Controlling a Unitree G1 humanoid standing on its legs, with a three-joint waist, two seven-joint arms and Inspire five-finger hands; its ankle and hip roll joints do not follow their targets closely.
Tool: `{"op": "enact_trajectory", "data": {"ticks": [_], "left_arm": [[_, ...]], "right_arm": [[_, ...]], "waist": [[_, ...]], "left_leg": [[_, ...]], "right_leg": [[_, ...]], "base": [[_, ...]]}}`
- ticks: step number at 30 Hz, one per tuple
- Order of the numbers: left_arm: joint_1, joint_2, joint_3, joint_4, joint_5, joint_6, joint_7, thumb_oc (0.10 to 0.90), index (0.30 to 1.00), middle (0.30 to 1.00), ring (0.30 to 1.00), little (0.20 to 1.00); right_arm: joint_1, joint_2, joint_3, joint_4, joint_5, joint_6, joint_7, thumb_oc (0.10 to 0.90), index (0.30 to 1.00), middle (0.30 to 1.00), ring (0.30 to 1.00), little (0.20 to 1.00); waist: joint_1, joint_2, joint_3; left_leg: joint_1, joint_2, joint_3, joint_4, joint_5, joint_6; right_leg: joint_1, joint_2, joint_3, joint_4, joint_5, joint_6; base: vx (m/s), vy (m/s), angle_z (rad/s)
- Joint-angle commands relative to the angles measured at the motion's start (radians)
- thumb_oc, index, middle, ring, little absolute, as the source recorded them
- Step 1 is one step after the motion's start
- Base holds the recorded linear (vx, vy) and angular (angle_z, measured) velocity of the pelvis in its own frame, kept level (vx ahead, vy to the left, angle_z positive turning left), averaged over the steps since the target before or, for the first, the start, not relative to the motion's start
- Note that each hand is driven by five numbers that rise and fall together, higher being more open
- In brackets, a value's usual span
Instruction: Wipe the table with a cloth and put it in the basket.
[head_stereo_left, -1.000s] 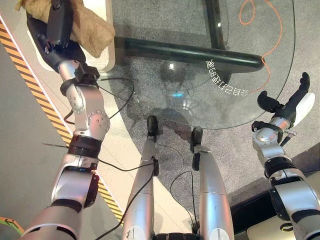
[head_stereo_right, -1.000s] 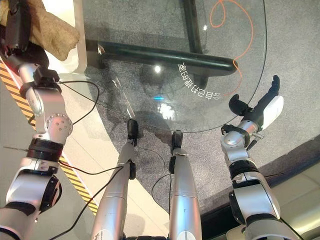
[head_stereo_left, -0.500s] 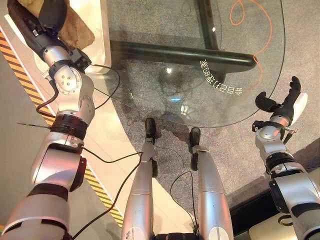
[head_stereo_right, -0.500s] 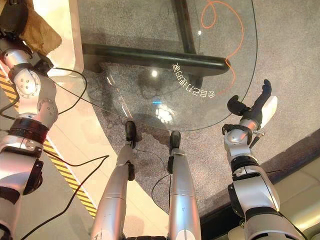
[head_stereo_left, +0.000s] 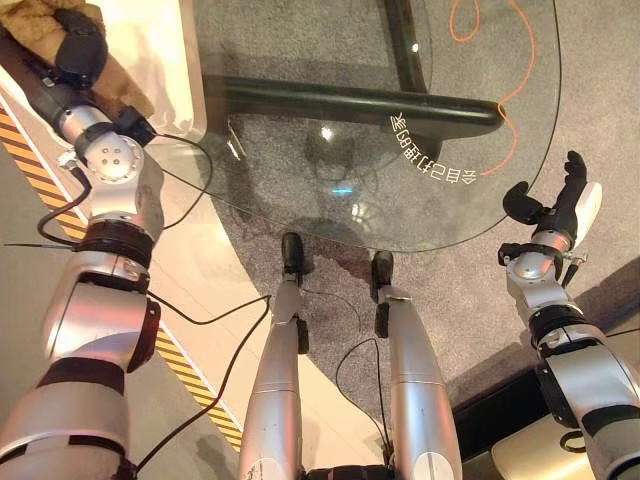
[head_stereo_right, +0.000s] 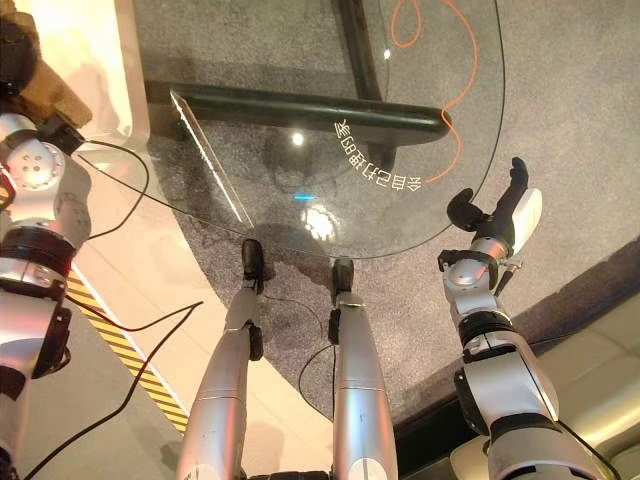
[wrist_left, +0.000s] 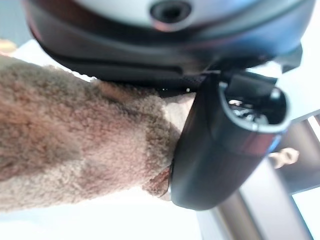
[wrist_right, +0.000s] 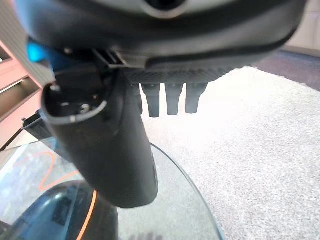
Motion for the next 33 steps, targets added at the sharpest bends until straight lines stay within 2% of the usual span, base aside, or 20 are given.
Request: {"op": "enact_trajectory", "data": {"ticks": [1,7,14,19,25,26,27,28,33], "left_arm": [[-0.159,0.147,-0.001,0.047,0.111,-0.025,0.023,0.1,0.3,0.3,0.3,0.2],[-0.176,0.154,-0.034,0.055,0.121,0.062,-0.017,0.1,0.3,0.3,0.3,0.2],[-0.174,0.147,-0.059,0.036,0.131,0.127,-0.058,0.1,0.3,0.3,0.3,0.2],[-0.174,0.144,-0.079,0.029,0.129,0.163,-0.114,0.1,0.3,0.3,0.3,0.2],[-0.171,0.146,-0.088,0.018,0.126,0.179,-0.128,0.1,0.3,0.3,0.3,0.2],[-0.17,0.145,-0.088,0.021,0.13,0.185,-0.132,0.278,0.453,0.453,0.453,0.378],[-0.171,0.145,-0.089,0.022,0.13,0.187,-0.133,0.396,0.554,0.554,0.554,0.496],[-0.172,0.147,-0.091,0.021,0.136,0.192,-0.133,0.8,0.9,0.9,0.9,0.9],[-0.168,0.145,-0.09,0.016,0.138,0.197,-0.132,0.8,0.9,0.9,0.9,0.9]], "right_arm": [[0.141,-0.079,-0.01,0.147,0.027,0.121,-0.016,0.8,0.9,0.9,0.9,0.9],[0.148,-0.079,-0.009,0.132,0.03,0.128,-0.015,0.8,0.9,0.9,0.9,0.9],[0.162,-0.071,-0.01,0.118,0.023,0.124,-0.018,0.8,0.9,0.9,0.9,0.9],[0.162,-0.069,-0.012,0.114,0.024,0.124,-0.02,0.8,0.9,0.9,0.9,0.9],[0.166,-0.072,-0.02,0.109,0.022,0.12,-0.016,0.8,0.9,0.9,0.9,0.9],[0.167,-0.069,-0.019,0.11,0.023,0.119,-0.017,0.8,0.9,0.9,0.9,0.9],[0.166,-0.068,-0.019,0.111,0.023,0.12,-0.018,0.8,0.9,0.9,0.9,0.9],[0.168,-0.069,-0.022,0.109,0.023,0.118,-0.017,0.8,0.9,0.9,0.9,0.9],[0.175,-0.063,-0.021,0.107,0.027,0.117,-0.021,0.8,0.9,0.9,0.9,0.9]], "waist": [[-0.011,0.023,-0.024],[-0.016,0.019,-0.024],[-0.021,0.013,-0.024],[-0.02,0.011,-0.024],[-0.021,0.01,-0.024],[-0.022,0.01,-0.024],[-0.022,0.009,-0.024],[-0.023,0.008,-0.024],[-0.024,0.005,-0.024]], "left_leg": [[-0.014,0.031,0.007,0.187,-0.212,-0.011],[-0.035,0.03,0.007,0.188,-0.211,-0.01],[-0.052,0.03,0.007,0.195,-0.215,-0.008],[-0.057,0.031,0.006,0.203,-0.222,-0.008],[-0.061,0.032,0.006,0.208,-0.225,-0.007],[-0.062,0.032,0.005,0.21,-0.225,-0.008],[-0.062,0.032,0.005,0.209,-0.224,-0.007],[-0.068,0.031,0.005,0.206,-0.215,-0.007],[-0.067,0.031,0.003,0.205,-0.214,-0.006]], "right_leg": [[0.04,0.004,0.024,-0.282,0.167,0.045],[0.019,0.008,0.027,-0.287,0.176,0.047],[0.001,0.013,0.031,-0.284,0.183,0.048],[-0.003,0.016,0.032,-0.281,0.182,0.049],[-0.007,0.017,0.035,-0.281,0.185,0.05],[-0.008,0.017,0.035,-0.28,0.186,0.051],[-0.009,0.017,0.035,-0.281,0.188,0.051],[-0.015,0.016,0.035,-0.284,0.197,0.051],[-0.014,0.018,0.037,-0.286,0.201,0.052]], "base": [[0.0,0.0,0.0],[0.0,0.0,0.0],[0.0,0.0,0.0],[0.0,0.0,0.0],[0.0,0.0,0.0],[0.0,0.0,0.0],[0.0,0.0,0.0],[0.0,0.0,0.0],[0.0,0.0,0.0]]}}
